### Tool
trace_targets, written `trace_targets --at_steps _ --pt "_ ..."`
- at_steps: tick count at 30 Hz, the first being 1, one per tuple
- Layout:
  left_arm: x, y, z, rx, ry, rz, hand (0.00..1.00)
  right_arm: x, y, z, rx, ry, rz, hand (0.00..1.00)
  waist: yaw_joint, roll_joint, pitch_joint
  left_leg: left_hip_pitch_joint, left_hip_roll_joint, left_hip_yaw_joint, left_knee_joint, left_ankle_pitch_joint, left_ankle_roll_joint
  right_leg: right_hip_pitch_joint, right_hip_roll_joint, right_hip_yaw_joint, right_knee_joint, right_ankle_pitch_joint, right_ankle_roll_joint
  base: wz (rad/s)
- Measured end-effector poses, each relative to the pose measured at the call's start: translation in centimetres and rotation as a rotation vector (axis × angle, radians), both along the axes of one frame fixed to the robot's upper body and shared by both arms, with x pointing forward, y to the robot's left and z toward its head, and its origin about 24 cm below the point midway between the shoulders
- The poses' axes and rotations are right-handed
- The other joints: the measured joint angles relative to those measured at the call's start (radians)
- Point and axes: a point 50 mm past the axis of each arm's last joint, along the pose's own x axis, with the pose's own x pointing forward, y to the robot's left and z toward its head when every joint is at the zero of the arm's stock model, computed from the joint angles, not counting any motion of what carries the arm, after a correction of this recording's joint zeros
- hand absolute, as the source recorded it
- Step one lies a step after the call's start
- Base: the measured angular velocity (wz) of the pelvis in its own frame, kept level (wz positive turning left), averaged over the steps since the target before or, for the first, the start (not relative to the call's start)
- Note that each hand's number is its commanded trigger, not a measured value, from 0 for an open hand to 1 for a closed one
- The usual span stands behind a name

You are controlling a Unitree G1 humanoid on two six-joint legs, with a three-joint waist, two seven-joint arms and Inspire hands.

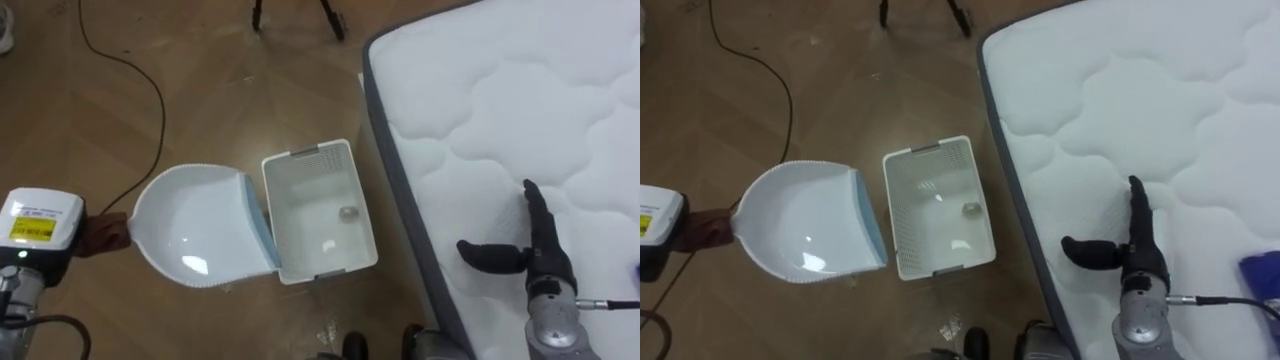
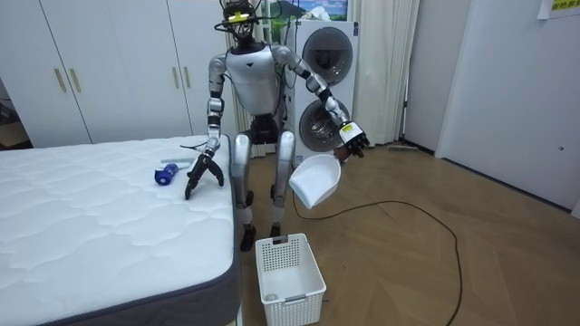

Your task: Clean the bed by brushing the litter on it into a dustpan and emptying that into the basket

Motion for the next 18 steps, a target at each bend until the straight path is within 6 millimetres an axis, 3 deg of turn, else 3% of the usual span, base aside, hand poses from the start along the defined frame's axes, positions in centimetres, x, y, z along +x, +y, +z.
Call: trace_targets --at_steps 5,8,11,13,18 --pt "0.2 -0.8 -0.1 -0.03 -0.027 -0.036 1.0 -0.5 -0.2 -0.5 0.04 0.025 -0.024 0.0 0.019 -0.003 -0.002 0.07 0.009 0.002 -0.028 0.0 0.0 0.067 0.016 0.017 -0.035 0.002 0.0 -0.06" --pt "0.4 -1.5 0.2 -0.061 -0.071 -0.057 1.0 -1.0 -0.3 -0.9 0.064 0.055 -0.03 0.0 0.041 -0.014 -0.0105 0.112 0.025 0.025 -0.053 0.0 0.001 0.099 0.035 0.042 -0.062 0.011 -0.003 -0.29" --pt "0.0 -2.5 -0.4 -0.127 -0.099 -0.052 1.0 -1.7 -0.3 -1.4 0.083 0.093 -0.016 0.0 0.072 -0.025 -0.0193 0.194 0.047 0.057 -0.1 0.001 0.003 0.165 0.069 0.097 -0.111 0.028 -0.004 -0.5" --pt "-0.9 -3.5 -1.1 -0.177 -0.118 -0.061 1.0 -2.8 -0.5 -2.1 0.095 0.131 -0.019 0.0 0.083 -0.032 -0.0339 0.262 0.067 0.084 -0.147 0.0 0.003 0.225 0.092 0.121 -0.163 0.044 -0.006 -0.44" --pt "-1.6 -5.1 -1.7 -0.251 -0.112 -0.109 1.0 -4.4 -1.5 -2.6 0.116 0.162 -0.078 0.0 0.079 -0.044 -0.0431 0.335 0.084 0.12 -0.197 0.0 0.003 0.285 0.116 0.162 -0.218 0.062 -0.003 -0.28"
